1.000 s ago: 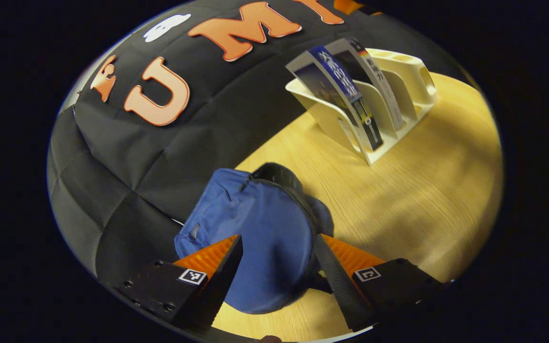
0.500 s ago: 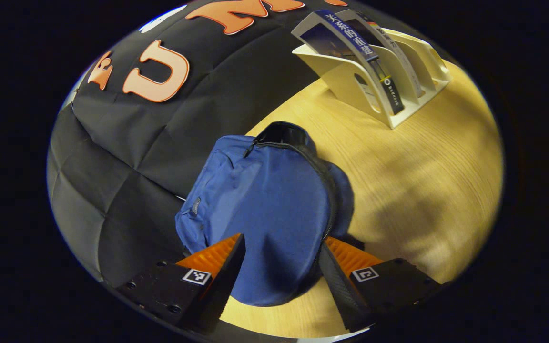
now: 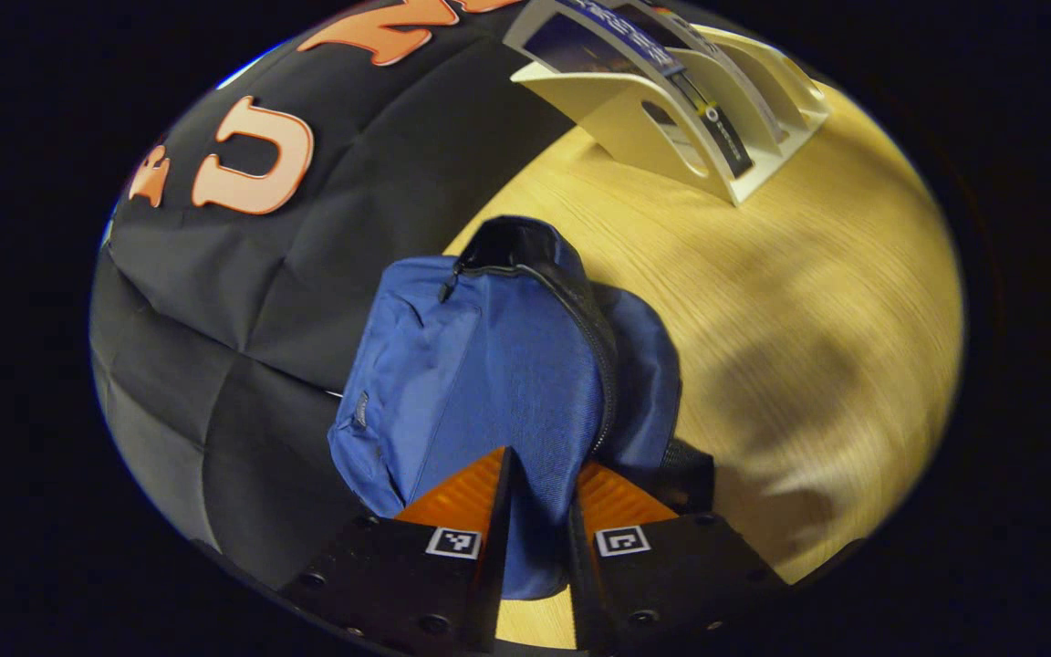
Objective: Open the schoolbag, grab two books from the bookshelf and put them into the schoolbag.
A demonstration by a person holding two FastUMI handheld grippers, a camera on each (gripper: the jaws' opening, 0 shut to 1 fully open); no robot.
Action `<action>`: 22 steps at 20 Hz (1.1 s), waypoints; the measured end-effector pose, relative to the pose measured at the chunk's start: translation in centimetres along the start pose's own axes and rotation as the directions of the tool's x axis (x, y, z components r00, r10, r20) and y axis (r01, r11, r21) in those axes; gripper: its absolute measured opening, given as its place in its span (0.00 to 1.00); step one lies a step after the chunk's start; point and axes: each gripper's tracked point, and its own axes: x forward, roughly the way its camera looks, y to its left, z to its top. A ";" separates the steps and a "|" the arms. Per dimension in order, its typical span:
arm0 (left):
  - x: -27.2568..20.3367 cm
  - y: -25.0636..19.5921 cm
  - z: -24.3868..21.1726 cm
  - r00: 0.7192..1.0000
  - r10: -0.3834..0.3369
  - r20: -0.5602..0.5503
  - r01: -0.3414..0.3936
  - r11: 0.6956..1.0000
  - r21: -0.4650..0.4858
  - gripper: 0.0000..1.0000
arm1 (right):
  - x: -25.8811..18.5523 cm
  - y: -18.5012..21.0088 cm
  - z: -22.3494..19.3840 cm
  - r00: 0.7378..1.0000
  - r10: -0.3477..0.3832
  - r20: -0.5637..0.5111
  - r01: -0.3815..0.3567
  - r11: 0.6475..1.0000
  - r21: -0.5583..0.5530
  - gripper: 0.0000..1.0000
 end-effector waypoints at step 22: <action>-6.8 18.0 7.3 0.978 -0.137 0.154 0.171 0.957 -0.234 0.03 | 8.9 11.8 -3.4 0.864 0.075 -0.498 -0.195 0.962 -0.194 0.98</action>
